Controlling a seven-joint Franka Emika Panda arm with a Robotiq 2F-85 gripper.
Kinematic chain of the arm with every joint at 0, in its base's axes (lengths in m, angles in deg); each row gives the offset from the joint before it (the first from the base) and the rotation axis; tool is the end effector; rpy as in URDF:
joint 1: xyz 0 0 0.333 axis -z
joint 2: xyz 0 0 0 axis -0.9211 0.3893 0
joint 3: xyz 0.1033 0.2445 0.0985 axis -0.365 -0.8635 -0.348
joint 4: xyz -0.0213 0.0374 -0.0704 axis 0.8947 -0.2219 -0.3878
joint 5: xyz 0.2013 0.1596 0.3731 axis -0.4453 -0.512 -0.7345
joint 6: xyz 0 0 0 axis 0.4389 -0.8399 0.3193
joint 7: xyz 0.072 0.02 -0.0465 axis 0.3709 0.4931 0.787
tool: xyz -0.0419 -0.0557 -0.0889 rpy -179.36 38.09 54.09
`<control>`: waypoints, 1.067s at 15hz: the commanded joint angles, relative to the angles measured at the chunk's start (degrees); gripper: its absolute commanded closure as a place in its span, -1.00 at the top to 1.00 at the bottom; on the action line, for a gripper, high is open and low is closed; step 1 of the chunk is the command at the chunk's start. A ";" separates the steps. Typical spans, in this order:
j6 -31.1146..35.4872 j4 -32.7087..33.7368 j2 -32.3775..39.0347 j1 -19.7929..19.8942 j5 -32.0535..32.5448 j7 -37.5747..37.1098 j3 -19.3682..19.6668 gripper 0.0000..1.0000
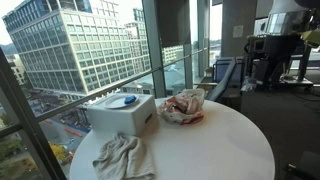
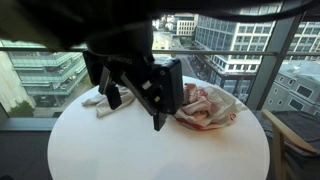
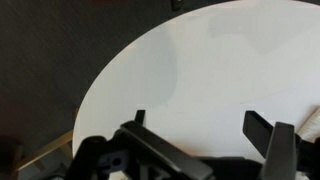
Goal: Remove the brown object, the pink shirt, the turnip plushy and the yellow container from the plastic
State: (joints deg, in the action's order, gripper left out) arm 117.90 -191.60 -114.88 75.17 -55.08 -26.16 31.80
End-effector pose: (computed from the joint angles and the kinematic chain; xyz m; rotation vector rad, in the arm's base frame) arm 0.3838 -0.1004 0.3696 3.0846 -0.1053 0.1908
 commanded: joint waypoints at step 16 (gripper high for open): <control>9.38 7.75 19.23 -2.40 -1.03 -6.86 -4.56 1.00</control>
State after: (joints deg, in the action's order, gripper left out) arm 121.50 -189.08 -106.92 74.09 -55.29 -29.01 29.79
